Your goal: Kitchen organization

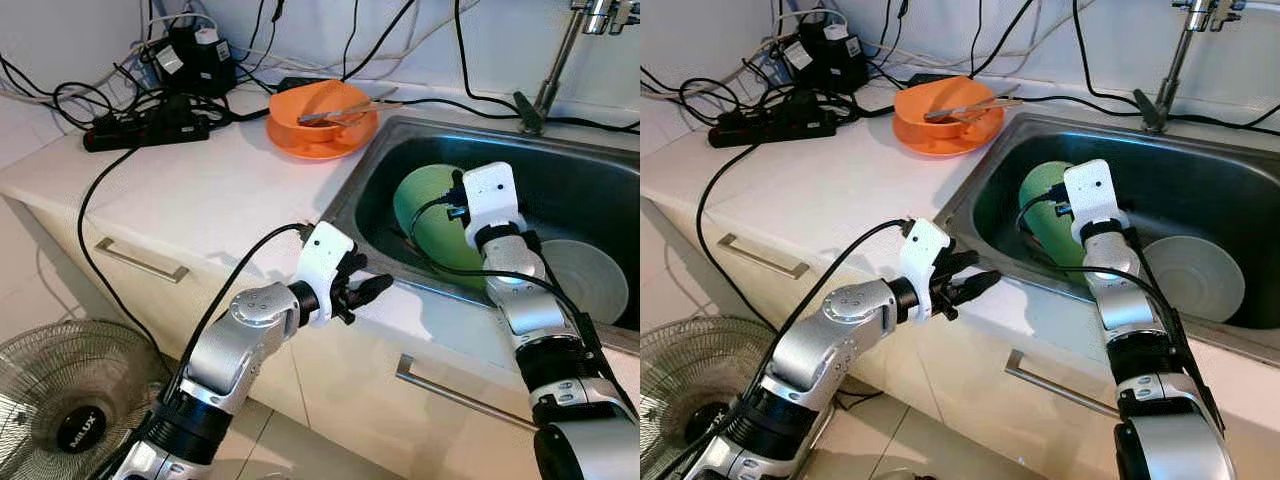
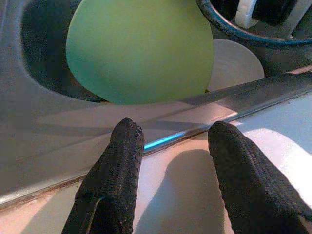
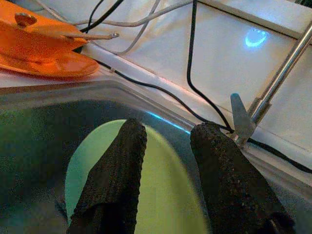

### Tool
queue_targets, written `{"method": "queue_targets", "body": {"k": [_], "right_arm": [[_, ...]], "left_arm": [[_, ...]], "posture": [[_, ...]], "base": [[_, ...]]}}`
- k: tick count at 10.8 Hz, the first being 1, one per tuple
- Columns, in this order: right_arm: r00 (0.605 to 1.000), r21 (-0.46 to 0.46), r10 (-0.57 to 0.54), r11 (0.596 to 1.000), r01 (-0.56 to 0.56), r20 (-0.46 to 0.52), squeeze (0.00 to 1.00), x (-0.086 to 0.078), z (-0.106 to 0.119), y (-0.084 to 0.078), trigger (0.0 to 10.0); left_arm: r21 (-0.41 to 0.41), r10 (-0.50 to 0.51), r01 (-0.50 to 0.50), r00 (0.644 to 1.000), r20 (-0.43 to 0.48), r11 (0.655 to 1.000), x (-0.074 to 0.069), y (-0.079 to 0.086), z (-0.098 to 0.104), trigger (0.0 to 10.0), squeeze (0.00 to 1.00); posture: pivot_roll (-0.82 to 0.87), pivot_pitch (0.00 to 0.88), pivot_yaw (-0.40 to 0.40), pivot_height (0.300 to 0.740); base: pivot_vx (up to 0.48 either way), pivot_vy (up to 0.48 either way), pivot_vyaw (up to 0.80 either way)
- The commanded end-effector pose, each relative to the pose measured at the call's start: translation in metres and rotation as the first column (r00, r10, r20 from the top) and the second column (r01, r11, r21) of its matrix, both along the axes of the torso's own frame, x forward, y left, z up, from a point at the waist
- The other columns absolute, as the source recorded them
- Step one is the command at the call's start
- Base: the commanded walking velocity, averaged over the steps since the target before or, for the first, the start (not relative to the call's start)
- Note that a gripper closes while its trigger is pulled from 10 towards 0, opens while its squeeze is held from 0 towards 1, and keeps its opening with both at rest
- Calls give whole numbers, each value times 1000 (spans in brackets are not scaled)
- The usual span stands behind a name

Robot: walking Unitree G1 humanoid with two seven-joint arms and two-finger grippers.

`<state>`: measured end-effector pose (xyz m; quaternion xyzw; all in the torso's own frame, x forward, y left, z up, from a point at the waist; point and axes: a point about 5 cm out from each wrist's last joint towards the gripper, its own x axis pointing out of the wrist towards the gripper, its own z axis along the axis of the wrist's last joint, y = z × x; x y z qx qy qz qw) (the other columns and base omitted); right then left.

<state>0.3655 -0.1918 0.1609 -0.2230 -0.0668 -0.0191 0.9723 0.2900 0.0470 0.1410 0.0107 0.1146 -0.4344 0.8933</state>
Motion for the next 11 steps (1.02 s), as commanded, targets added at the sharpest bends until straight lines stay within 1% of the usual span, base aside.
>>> {"method": "queue_targets", "body": {"k": [1, 2, 3, 5, 6, 7, 8, 11], "right_arm": [[1000, -5, -1, 1000, 1, 16, 0, 2, 3, 1, 10000], [1000, -5, -6, 1000, 6, 19, 0, 2, 3, 1, 10000], [999, -4, -34, 999, 34, 36, 0, 2, 6, -4, 10000], [998, -1, -33, 999, 33, 45, 0, 2, 8, -4, 10000], [999, 25, -2, 1000, 1, 54, 0, -1, 6, 3, 10000], [998, 32, 4, 999, -6, 56, 0, -2, 6, 4, 10000], [997, 91, 15, 996, -22, 78, 0, -5, 8, 8, 10000], [997, 91, 15, 996, -22, 78, 0, -5, 8, 8, 10000]], "left_arm": [[28, 10, -9, 999, -34, 1000, -1, 4, -9, 10000, 0], [30, 11, -10, 999, -33, 1000, -1, 4, -10, 10000, 0], [30, 13, -12, 999, -31, 999, 0, 4, -10, 10000, 0], [29, 14, -13, 999, -31, 1000, -1, 4, -10, 10000, 0], [14, 45, -44, 999, -12, 999, 2, 5, -9, 10000, 0], [10, 55, -55, 999, -3, 998, 3, 5, -8, 10000, 0], [-30, 154, -152, 986, 60, 988, 12, 11, 0, 10000, 0], [-30, 154, -152, 986, 60, 988, 12, 11, 0, 10000, 0]], "posture": [[55, 0, 108, 740], [55, 0, 108, 740], [53, 0, 107, 740], [51, 0, 107, 740], [53, 0, 105, 740], [53, 0, 105, 740], [51, 0, 106, 740], [51, 0, 106, 740]], "base": [[0, 0, 0], [0, 0, 0], [0, 0, 0], [0, 0, 0], [0, 0, 0], [0, 0, 0], [0, 0, 0], [0, 0, 0]]}}
